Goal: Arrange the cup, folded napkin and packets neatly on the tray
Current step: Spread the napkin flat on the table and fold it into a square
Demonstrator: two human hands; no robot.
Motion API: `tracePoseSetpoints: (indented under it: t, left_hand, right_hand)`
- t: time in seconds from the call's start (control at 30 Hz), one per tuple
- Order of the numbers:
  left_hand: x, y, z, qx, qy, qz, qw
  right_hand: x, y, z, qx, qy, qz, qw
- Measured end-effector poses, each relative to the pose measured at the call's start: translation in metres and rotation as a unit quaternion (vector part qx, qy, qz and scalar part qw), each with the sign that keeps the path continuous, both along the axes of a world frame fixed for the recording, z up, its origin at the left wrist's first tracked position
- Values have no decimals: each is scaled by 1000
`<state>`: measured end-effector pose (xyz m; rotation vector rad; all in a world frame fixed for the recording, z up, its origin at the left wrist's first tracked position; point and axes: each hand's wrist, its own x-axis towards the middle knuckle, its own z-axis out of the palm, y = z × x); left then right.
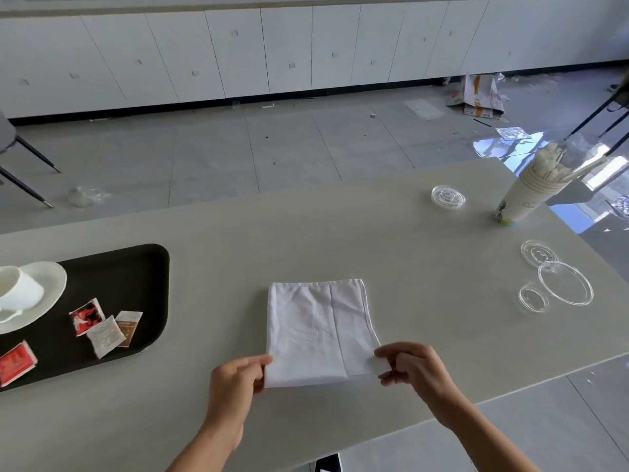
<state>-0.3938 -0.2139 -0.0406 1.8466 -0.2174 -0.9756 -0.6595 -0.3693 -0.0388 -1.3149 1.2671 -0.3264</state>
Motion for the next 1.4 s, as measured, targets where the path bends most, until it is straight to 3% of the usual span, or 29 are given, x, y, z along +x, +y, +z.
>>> tracePoseSetpoints:
  t: [0.07,0.17,0.23,0.3,0.37,0.43,0.57,0.83,1.4]
  left_hand:
    - [5,16,3,-8,-20,-46,999]
    - [11,31,3,-33,-83,-134,987]
    - [14,33,2,-38,-182,-186,965]
    - [17,31,4,-46,-307,-236,921]
    - [24,27,7,-72,-379,-303,871]
    - [31,22,9,-92,-355,-366,855]
    - [27,11,17,-63,-255,-348,900]
    - [14,1,-1,-6,-186,-221,957]
    - [12,-19,-16,89,-231,-80,966]
  right_hand:
    - [-7,4,2,-25,-8,41,999]
    - [-8,7,1,-148,30,131,980]
    - [-4,6,2,-223,50,154,961]
    - [-2,2,3,-265,43,156,951]
    - [1,-3,4,-243,17,149,958]
    - [3,-7,2,-190,6,135,972]
    - [5,-12,-9,-179,22,117,977]
    - [22,-13,-19,-191,41,69,978]
    - [74,-38,-24,-279,217,55,934]
